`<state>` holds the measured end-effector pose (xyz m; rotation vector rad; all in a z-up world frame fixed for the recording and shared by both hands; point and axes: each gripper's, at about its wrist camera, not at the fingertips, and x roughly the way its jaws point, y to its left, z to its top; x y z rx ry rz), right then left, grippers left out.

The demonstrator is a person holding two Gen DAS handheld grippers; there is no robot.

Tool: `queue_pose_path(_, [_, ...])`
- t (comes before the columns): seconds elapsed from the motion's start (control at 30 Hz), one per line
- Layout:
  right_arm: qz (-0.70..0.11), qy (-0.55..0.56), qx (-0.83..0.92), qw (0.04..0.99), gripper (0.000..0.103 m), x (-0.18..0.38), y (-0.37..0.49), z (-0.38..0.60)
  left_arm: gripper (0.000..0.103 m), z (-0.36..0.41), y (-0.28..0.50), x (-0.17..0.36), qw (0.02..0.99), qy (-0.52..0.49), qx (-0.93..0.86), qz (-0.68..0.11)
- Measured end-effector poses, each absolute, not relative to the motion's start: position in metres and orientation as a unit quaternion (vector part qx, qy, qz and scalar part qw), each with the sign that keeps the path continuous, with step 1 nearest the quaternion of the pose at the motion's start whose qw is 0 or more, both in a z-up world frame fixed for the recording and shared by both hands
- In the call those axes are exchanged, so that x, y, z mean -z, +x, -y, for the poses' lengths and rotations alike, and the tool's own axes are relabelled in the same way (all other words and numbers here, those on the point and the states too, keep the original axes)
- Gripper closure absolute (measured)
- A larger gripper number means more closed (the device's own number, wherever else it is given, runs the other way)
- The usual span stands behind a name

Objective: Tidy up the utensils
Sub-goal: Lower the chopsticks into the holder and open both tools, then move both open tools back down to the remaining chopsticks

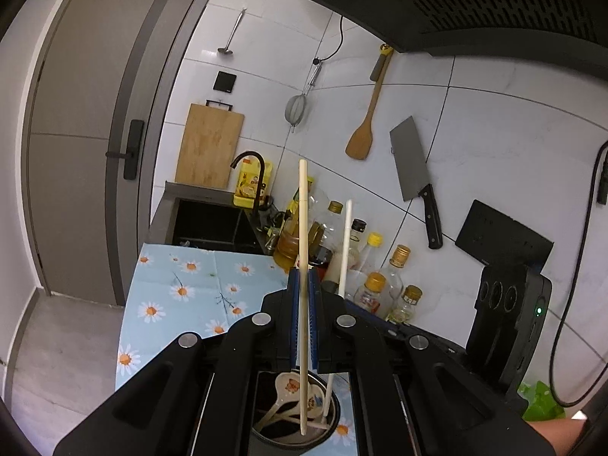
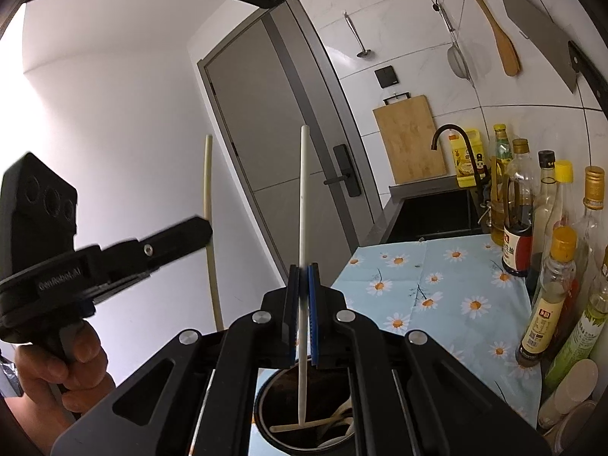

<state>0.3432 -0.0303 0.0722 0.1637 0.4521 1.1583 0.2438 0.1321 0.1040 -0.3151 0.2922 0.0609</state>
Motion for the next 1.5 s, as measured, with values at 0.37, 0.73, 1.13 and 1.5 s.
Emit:
queue_pose_path(0.37, [-0.233, 0.072, -0.528, 0.813, 0.097, -0.042, 0.349, 0.023, 0.100, -0.134, 0.256, -0.071, 0.978, -0.148, -0.039, -0.140])
queue_pose_path(0.73, [-0.244, 0.070, -0.516, 0.818, 0.097, -0.021, 0.344, 0.023, 0.099, -0.130, 0.258, -0.044, 0.979, -0.130, -0.040, -0.150])
queue_pose_path(1.13, [-0.241, 0.075, -0.512, 0.821, 0.083, -0.029, 0.332, 0.039, 0.098, -0.130, 0.252, -0.035, 0.972, -0.149, -0.036, -0.181])
queue_pose_path(1.5, [-0.240, 0.066, -0.513, 0.822, 0.077, -0.046, 0.312, 0.055, 0.098, -0.132, 0.230, -0.042, 0.970, -0.161, -0.042, -0.180])
